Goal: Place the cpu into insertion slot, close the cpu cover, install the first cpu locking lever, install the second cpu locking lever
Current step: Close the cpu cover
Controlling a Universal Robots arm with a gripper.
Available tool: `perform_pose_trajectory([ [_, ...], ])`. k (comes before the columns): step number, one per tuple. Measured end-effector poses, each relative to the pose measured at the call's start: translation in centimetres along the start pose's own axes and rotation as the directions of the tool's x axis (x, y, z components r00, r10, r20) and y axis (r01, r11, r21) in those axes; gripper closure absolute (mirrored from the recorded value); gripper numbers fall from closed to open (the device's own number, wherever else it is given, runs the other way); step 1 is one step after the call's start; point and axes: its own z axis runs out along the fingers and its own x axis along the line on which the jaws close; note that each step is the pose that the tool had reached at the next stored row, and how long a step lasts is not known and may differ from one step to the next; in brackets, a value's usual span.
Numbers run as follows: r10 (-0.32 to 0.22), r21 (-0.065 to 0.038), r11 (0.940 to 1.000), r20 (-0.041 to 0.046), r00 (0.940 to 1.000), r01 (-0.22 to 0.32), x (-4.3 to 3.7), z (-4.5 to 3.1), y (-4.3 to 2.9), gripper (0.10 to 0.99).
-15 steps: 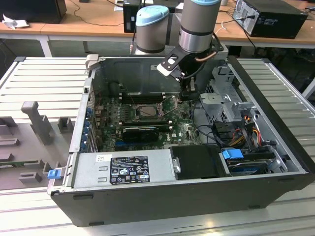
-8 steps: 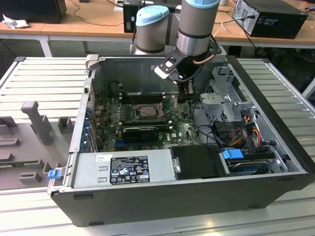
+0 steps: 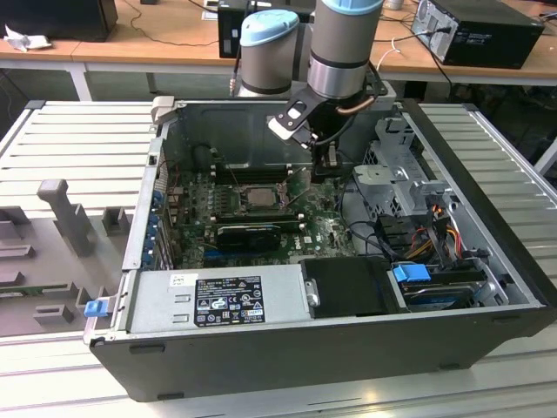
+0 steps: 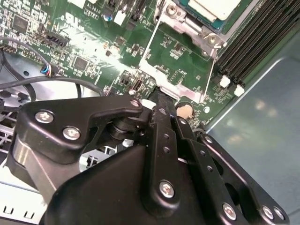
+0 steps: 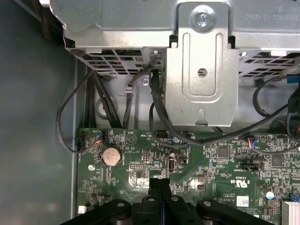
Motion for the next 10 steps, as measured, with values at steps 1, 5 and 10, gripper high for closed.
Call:
perform_pose_trajectory([
  [1, 0.000, 0.000, 1.0000, 0.0000, 1.0000, 0.000, 0.00, -0.01, -0.17, 0.980],
  [5, 0.000, 0.000, 1.0000, 0.0000, 1.0000, 0.000, 0.01, -0.01, -0.55, 0.980],
  [10, 0.000, 0.000, 1.0000, 0.0000, 1.0000, 0.000, 0.01, -0.02, -0.85, 0.980],
])
